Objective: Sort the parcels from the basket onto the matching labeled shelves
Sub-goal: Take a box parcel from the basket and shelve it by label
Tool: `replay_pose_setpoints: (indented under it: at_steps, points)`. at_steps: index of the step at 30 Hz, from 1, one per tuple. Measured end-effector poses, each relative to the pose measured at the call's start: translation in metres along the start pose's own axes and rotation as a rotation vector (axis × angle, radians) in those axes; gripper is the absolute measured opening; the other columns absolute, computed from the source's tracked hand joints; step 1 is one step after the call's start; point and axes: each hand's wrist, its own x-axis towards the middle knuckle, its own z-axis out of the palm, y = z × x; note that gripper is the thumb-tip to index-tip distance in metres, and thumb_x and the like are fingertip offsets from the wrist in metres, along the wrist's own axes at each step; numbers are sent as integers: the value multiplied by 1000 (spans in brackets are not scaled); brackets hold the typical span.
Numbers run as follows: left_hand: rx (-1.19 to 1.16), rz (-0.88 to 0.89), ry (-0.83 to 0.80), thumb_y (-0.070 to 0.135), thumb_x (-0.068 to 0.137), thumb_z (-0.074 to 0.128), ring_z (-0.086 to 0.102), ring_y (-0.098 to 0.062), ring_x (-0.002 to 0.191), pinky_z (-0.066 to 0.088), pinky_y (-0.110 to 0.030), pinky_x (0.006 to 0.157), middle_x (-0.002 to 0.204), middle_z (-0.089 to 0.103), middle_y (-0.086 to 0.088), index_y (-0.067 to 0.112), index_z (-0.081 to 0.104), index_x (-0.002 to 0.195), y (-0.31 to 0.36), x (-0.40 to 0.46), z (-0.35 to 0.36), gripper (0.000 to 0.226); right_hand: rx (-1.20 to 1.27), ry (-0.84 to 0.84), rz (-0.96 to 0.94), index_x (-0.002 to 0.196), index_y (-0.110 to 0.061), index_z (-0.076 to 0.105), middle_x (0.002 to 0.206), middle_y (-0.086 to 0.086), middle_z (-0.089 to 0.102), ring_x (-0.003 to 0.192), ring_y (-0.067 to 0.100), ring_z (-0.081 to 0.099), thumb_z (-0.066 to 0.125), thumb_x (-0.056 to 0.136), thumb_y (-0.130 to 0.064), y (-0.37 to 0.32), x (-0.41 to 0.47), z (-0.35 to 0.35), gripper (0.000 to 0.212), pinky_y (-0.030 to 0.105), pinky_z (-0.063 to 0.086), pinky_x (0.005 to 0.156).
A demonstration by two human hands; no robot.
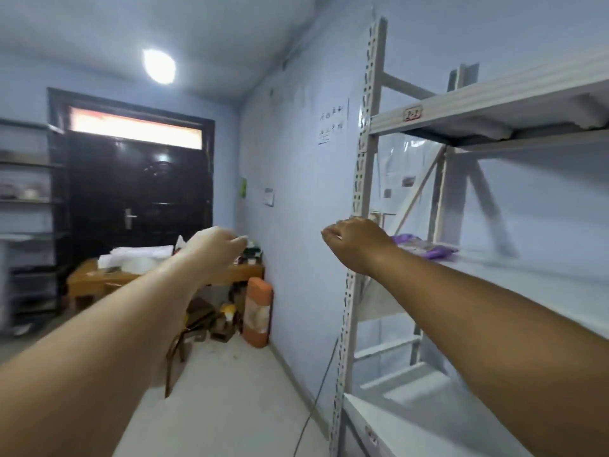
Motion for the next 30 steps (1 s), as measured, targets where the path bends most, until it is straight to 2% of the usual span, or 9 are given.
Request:
replay_pose_setpoints:
  at_steps: [5, 8, 10, 13, 16, 18, 21, 25, 30]
  points:
    - [104, -142, 18, 40, 99, 40, 59, -25, 100, 46, -34, 87, 108, 65, -7, 11, 68, 110, -82, 33, -16, 42, 132, -115, -46, 70, -25, 50, 115, 12, 63, 116, 31, 49, 23, 101, -46, -60, 60, 73, 46, 41, 40, 98]
    - [152, -145, -11, 38, 100, 39, 53, -23, 86, 41, -34, 76, 92, 58, -7, 2, 66, 108, -114, 57, -12, 46, 156, -157, -62, 102, -24, 64, 128, 12, 59, 124, 31, 46, 23, 102, -44, -80, 89, 108, 45, 42, 38, 105]
    - [176, -143, -26, 39, 99, 39, 54, -23, 85, 43, -35, 76, 91, 59, -6, 6, 67, 106, -133, 71, -4, 43, 189, -190, -47, 126, -23, 59, 138, 11, 53, 130, 31, 42, 23, 103, -45, -88, 106, 130, 49, 42, 35, 108]
    - [193, -175, -16, 44, 99, 41, 62, -20, 80, 49, -31, 67, 93, 67, -7, 18, 69, 103, -160, 88, 16, 38, 236, -227, -10, 136, -24, 52, 139, 9, 53, 129, 28, 45, 23, 102, -47, -94, 123, 162, 50, 42, 39, 106]
    - [171, -205, -57, 38, 100, 40, 54, -13, 67, 39, -22, 52, 83, 62, -3, 20, 65, 103, -183, 100, 42, 31, 257, -271, 3, 139, -25, 50, 139, 6, 54, 127, 27, 48, 25, 103, -45, -95, 131, 203, 48, 39, 42, 102]
    - [126, -230, -99, 35, 101, 40, 55, -13, 76, 40, -21, 57, 96, 64, -2, 21, 63, 117, -200, 105, 64, 32, 244, -319, 15, 133, -20, 55, 133, 9, 57, 120, 29, 52, 26, 104, -39, -93, 131, 235, 45, 39, 44, 99]
    - [118, -315, -173, 33, 100, 40, 53, -17, 100, 44, -28, 79, 122, 61, -3, 18, 58, 130, -235, 105, 112, 38, 152, -414, -22, 115, -13, 59, 122, 12, 60, 109, 33, 54, 29, 102, -27, -82, 130, 299, 35, 41, 46, 93]
    - [89, -427, -266, 34, 100, 40, 54, -23, 109, 42, -30, 86, 128, 60, -6, 18, 59, 128, -287, 106, 179, 38, 101, -522, -81, 114, -17, 58, 123, 11, 60, 115, 33, 50, 24, 103, -31, -61, 126, 383, 39, 37, 43, 87]
    - [72, -527, -335, 29, 99, 40, 52, -31, 120, 41, -35, 97, 131, 58, -12, 11, 60, 125, -332, 119, 251, 37, 160, -648, -60, 115, -17, 56, 125, 13, 60, 118, 35, 49, 22, 103, -34, -41, 134, 473, 40, 39, 43, 92]
